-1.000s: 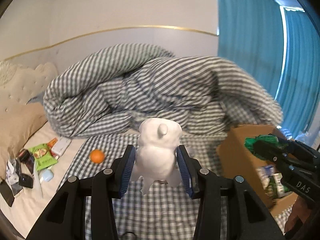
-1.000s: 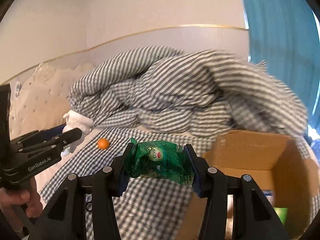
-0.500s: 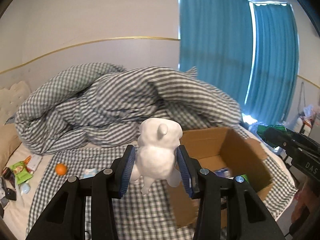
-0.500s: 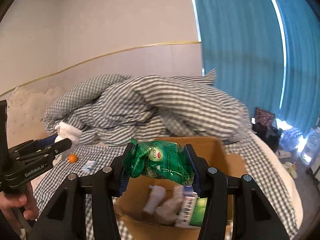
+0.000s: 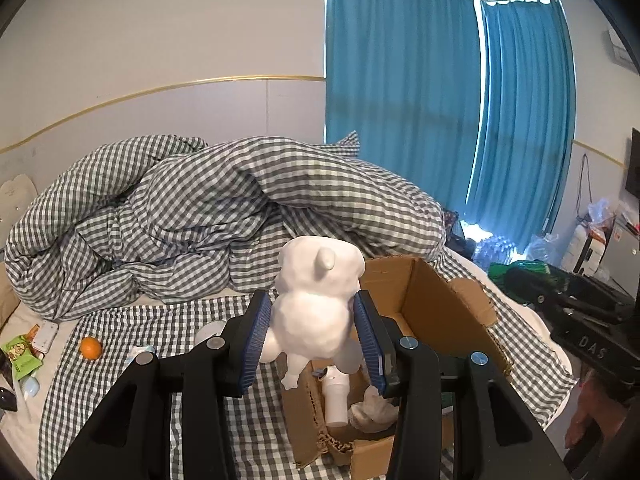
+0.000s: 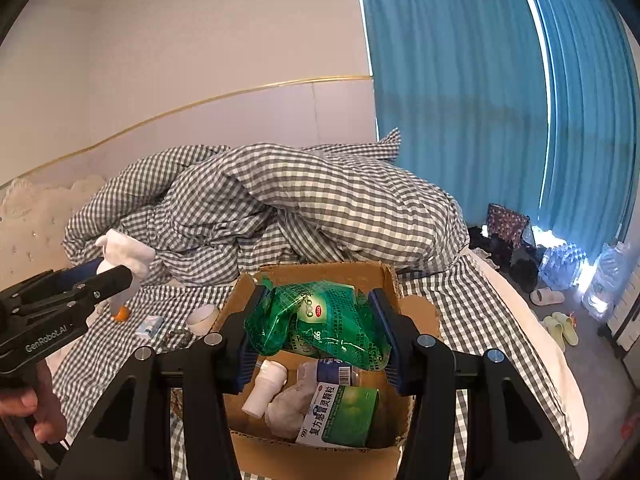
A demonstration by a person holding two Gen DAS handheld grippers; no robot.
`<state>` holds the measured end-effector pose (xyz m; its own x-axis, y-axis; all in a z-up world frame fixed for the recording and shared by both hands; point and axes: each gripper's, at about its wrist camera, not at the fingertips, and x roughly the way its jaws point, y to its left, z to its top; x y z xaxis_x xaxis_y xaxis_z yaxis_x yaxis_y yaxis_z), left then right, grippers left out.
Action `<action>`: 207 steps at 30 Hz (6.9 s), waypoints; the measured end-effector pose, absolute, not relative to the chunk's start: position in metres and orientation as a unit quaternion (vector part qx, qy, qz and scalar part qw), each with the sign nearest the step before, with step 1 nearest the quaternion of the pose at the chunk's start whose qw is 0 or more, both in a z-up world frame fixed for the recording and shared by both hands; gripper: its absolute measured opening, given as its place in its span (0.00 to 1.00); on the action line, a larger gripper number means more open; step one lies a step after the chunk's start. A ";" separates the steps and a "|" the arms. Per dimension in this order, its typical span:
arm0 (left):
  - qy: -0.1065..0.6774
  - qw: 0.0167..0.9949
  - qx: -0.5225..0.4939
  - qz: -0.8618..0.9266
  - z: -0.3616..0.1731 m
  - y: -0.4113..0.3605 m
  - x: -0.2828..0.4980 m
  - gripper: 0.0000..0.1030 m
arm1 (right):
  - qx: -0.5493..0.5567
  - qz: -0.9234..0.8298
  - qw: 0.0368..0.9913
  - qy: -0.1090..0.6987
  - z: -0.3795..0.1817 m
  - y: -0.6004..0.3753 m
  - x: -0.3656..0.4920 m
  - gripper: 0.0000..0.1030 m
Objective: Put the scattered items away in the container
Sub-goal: 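Carry snack bag and plush toy over the box and open both tools, then withdraw both tools from the box toward the tissue pack and tape roll, then grasp the blue floral tissue pack with left tool while right tool grasps the white tape roll, then carry tissue pack and tape roll over the cardboard box and open both tools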
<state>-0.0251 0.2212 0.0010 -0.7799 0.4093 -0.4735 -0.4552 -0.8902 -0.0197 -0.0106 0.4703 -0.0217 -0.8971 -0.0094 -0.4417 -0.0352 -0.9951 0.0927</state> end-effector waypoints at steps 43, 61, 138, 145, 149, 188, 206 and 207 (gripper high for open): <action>0.065 0.251 -0.266 0.928 -0.016 0.273 -0.046 0.97 | -0.207 0.972 0.092 0.070 -0.031 0.519 0.000 1.00; 0.037 0.146 -0.253 0.956 -0.002 0.132 -0.059 1.00 | -0.198 0.979 0.023 0.035 -0.011 0.407 -0.028 1.00; 0.020 0.048 -0.441 0.896 -0.262 0.000 -0.298 0.50 | -0.416 0.909 -0.028 -0.009 -0.236 0.202 -0.304 1.00; -0.001 0.046 -0.433 0.900 -0.253 -0.009 -0.291 0.50 | -0.448 0.894 -0.011 -0.013 -0.261 0.207 -0.323 0.99; 0.004 0.046 -0.419 0.907 -0.237 -0.015 -0.277 0.50 | -0.467 0.884 -0.021 -0.004 -0.273 0.211 -0.331 0.76; -0.023 0.052 -0.283 0.957 -0.051 -0.015 -0.135 0.50 | -0.339 0.928 -0.152 0.008 -0.100 0.206 -0.175 0.05; -0.002 0.071 -0.243 0.968 0.001 0.007 -0.086 0.50 | -0.292 0.944 -0.153 0.018 -0.052 0.243 -0.122 0.05; -0.001 0.076 -0.240 0.968 0.003 0.012 -0.085 0.50 | -0.287 0.946 -0.147 0.017 -0.047 0.248 -0.117 0.05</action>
<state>-0.0845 0.0121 0.0035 -0.8733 0.1466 -0.4646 -0.1461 -0.9886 -0.0374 -0.1171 0.2479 -0.0471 -0.7921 -0.2889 -0.5377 0.2694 -0.9559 0.1168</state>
